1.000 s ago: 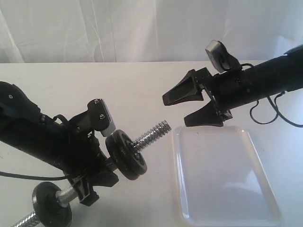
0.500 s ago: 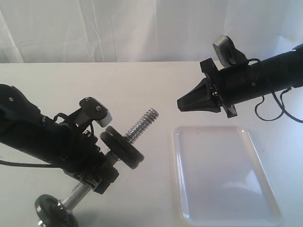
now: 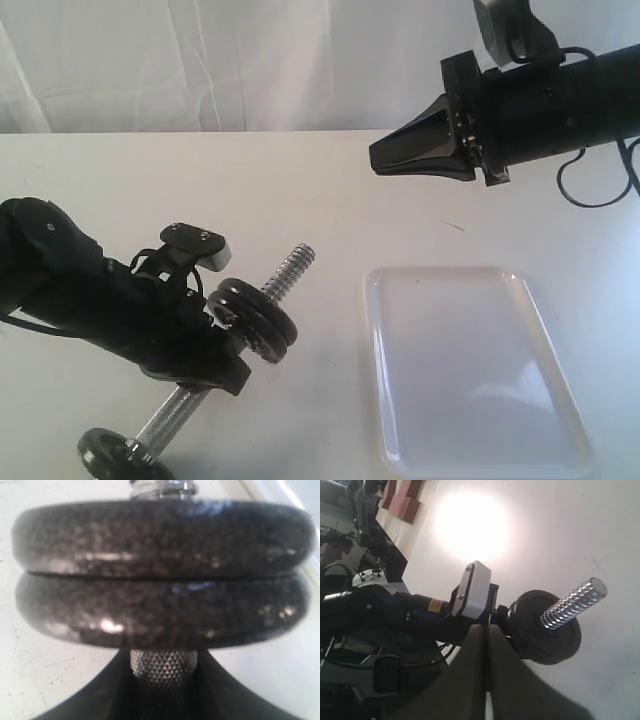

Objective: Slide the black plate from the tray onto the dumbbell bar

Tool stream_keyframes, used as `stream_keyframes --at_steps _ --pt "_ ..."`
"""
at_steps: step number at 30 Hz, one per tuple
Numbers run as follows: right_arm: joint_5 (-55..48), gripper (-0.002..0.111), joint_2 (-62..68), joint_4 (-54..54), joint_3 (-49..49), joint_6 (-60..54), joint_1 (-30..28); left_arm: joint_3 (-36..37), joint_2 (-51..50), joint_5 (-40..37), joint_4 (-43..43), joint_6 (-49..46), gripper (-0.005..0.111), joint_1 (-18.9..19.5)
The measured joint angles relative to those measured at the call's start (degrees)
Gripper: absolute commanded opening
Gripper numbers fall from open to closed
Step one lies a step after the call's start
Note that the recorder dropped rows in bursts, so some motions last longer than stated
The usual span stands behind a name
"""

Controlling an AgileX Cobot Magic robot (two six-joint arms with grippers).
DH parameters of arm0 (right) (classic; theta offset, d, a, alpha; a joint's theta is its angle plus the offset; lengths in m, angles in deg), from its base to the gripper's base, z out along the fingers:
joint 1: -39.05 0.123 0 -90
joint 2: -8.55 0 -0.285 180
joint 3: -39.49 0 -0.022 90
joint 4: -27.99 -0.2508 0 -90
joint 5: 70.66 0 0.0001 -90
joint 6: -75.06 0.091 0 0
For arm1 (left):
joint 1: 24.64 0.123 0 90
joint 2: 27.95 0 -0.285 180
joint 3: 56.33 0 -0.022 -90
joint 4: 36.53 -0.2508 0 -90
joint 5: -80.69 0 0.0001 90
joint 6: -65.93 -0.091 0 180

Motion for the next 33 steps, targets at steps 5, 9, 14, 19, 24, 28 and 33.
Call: stream_keyframes --at_steps 5,9,14,19,24,28,33 --pt "-0.2 0.000 -0.7 0.1 0.0 0.0 3.2 0.0 0.0 0.8 0.0 1.8 0.000 0.0" --pt "-0.1 0.000 -0.7 0.4 0.0 0.0 5.1 0.0 0.0 0.9 0.0 3.0 0.000 0.0" --pt "-0.1 0.000 -0.7 0.7 0.0 -0.1 6.7 0.2 -0.4 2.0 0.1 4.9 0.000 -0.1" --pt "-0.1 0.000 -0.7 1.0 0.0 -0.1 6.8 0.9 -2.8 6.3 2.2 9.8 0.000 -0.1" --pt "-0.1 0.000 -0.7 1.0 0.0 -0.1 6.8 1.1 -3.1 6.8 2.2 10.8 0.000 -0.1" --pt "-0.1 0.000 -0.7 1.2 0.0 -0.1 6.8 1.2 -3.1 7.0 2.2 11.0 0.000 -0.1" --pt "-0.1 0.000 -0.7 1.4 0.0 -0.1 6.8 1.3 -3.1 7.2 2.2 11.0 0.028 -0.1"
